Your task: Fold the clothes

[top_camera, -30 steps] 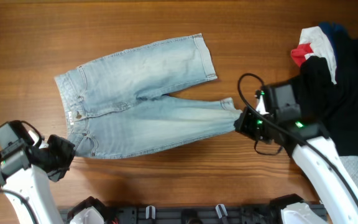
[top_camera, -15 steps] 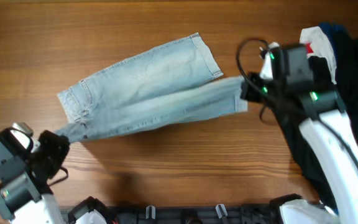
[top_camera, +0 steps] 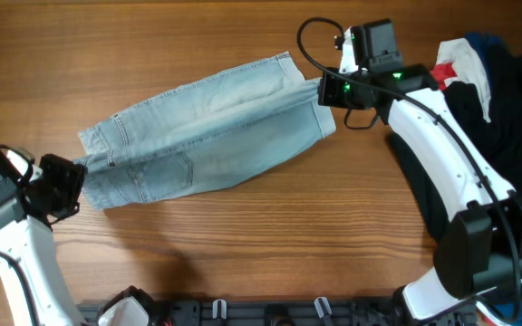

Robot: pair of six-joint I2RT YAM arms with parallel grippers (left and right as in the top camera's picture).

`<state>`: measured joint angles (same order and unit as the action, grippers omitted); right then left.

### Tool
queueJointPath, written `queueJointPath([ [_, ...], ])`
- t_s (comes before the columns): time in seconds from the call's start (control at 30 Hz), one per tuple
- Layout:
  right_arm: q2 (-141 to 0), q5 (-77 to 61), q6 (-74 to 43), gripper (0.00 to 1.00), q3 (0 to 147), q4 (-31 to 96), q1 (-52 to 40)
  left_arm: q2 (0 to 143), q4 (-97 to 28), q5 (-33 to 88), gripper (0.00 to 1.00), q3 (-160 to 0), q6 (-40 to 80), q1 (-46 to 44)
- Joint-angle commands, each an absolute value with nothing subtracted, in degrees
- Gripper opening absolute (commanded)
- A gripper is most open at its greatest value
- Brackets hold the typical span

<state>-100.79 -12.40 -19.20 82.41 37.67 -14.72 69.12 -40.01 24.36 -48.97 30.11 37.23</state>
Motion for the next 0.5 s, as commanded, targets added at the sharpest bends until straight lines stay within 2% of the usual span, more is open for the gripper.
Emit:
queueJointPath([
  [0.0,-101.9,-10.8,-18.2,0.04,84.3,34.1,-13.7,72.4,-35.7,22.3,0.04,-50.3,30.5,37.3],
  [0.2,-102.3,-10.8,-18.3,0.04,84.3,28.4,-14.1,76.3,-26.6,21.4,0.04,-50.3,30.5,33.6],
  [0.47,-106.7,-10.4,-18.4,0.04,84.3,24.3,-15.4,80.6,-20.7,16.0,0.04,-50.3,30.5,31.3],
])
